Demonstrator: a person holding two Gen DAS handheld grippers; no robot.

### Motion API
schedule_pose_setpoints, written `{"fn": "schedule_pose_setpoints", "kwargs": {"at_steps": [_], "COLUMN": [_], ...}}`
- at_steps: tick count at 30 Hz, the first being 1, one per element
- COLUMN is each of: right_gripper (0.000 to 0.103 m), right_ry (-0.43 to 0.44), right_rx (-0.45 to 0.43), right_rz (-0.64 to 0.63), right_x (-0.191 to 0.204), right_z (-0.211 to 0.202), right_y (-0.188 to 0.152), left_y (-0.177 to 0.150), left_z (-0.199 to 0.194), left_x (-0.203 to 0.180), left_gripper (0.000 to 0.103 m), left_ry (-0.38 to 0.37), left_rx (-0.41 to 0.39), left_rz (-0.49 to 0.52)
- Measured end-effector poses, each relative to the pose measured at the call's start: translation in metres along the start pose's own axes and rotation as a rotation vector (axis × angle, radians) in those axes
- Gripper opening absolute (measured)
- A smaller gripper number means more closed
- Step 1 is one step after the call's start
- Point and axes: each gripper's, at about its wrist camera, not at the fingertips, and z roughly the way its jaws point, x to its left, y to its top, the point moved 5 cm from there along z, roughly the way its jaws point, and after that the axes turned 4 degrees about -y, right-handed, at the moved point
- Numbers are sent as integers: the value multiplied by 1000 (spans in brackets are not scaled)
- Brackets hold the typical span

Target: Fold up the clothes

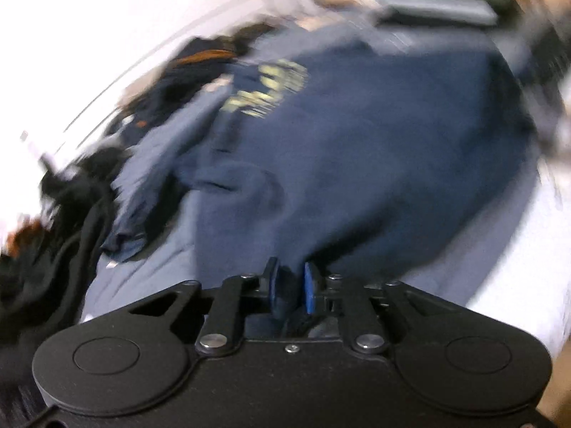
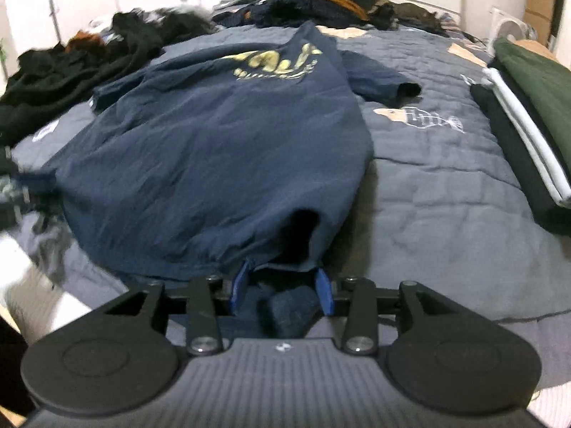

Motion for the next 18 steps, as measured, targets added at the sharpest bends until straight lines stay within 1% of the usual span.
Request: {"fn": "schedule_pose_setpoints", "kwargs": {"at_steps": [1, 2, 5, 6, 7, 8, 9, 10, 12, 13, 14, 15, 18], "right_gripper": [40, 40, 40, 40, 40, 40, 40, 40, 40, 40, 40, 40, 40], "right_ry": [0, -1, -12, -21, -32, -42, -46, -51, -57, -58, -59, -60, -61], "right_rx": [6, 11, 31, 39, 44, 50, 53, 57, 59, 58, 59, 60, 65], "right_rz": [-15, -30, -70, -79, -83, -86, -85, -84, -76, -69, -64, -61, -53], "right_x": [3, 6, 12, 12, 12, 12, 12, 11, 10, 10, 9, 9, 8], "right_z": [1, 2, 5, 7, 9, 10, 12, 13, 14, 13, 13, 14, 16], "right_y": [-1, -2, -5, -6, -6, -7, -7, -7, -7, -7, -6, -6, -5], "left_y": [3, 5, 7, 6, 5, 3, 4, 7, 11, 12, 12, 11, 3], "left_z": [-6, -12, -25, -29, -32, -32, -32, -31, -30, -29, -28, -26, -17], "left_x": [14, 27, 65, 76, 84, 88, 83, 75, 57, 45, 33, 22, -5], "left_gripper": [10, 6, 5, 5, 5, 5, 5, 6, 17, 35, 47, 49, 49], "left_ry": [17, 43, 152, 172, 164, 126, 95, 73, 29, 14, 2, -6, -28], "left_rx": [-28, -52, -97, -105, -105, -99, -93, -90, -82, -81, -80, -72, -28], "left_rz": [-64, -116, -255, -303, -349, -384, -366, -324, -240, -182, -123, -70, 75]}}
